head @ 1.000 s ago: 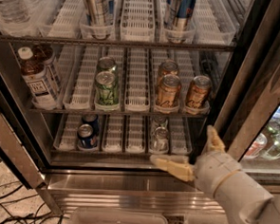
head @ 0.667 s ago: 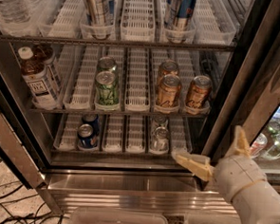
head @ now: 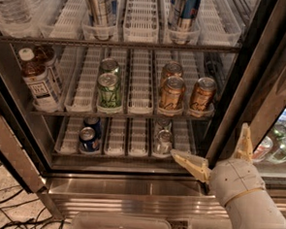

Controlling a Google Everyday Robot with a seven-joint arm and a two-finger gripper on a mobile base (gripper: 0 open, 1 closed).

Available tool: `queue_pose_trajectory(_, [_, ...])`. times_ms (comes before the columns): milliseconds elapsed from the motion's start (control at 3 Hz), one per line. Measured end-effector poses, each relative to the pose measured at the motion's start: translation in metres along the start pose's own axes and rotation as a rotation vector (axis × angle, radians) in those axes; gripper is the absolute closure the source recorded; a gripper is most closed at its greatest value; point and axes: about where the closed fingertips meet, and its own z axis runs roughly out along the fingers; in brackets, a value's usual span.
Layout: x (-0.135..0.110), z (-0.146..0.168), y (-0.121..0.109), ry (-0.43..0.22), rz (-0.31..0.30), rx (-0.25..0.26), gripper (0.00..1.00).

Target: Pick orange can from middle shelf of fridge

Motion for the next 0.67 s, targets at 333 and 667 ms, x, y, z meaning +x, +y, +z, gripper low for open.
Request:
queue_pose_trajectory(333, [0.0,0.0,0.0,0.0,0.0,0.0,0.0])
queue_pose_trajectory(667, [0.005,0.001,0.014,0.026,0.068,-0.019,0.0])
